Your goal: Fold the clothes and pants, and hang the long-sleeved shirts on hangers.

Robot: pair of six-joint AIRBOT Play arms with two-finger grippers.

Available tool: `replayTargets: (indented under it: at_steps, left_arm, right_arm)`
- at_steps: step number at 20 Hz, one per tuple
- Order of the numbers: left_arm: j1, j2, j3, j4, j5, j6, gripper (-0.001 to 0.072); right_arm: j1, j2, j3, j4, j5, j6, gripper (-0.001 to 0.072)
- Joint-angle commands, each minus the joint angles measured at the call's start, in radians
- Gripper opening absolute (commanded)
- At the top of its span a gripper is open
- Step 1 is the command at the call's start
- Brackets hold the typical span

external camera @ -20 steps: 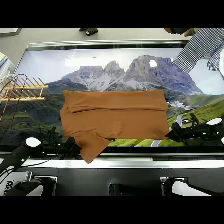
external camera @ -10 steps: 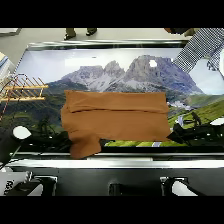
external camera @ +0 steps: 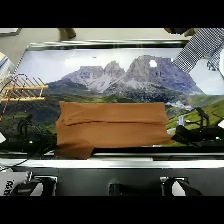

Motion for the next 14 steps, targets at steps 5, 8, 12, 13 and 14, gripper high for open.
replayTargets:
  at_steps: [5,8,12,13,14]
  left_arm:
    - [0.008,-0.343,0.25,0.008,0.113,0.15,0.002]
    - [0.008,-0.549,0.425,0.008,0.121,0.19,0.0021]
    - [0.003,-0.785,0.669,0.008,0.119,0.209,0.0021]
    - [0.0,-0.84,0.732,0.008,0.117,0.209,0.0021]
    - [-0.005,-0.888,0.786,0.008,0.117,0.209,0.002]
  right_arm:
    - [0.202,-0.147,0.171,-0.138,-0.256,0.118,0.003]
    - [0.202,-0.286,0.289,-0.13,-0.277,0.121,0.003]
    - [0.202,-0.455,0.428,-0.1,-0.295,0.117,0.0031]
    - [0.202,-0.489,0.455,-0.095,-0.298,0.116,0.0031]
    - [0.202,-0.523,0.48,-0.088,-0.3,0.116,0.0031]
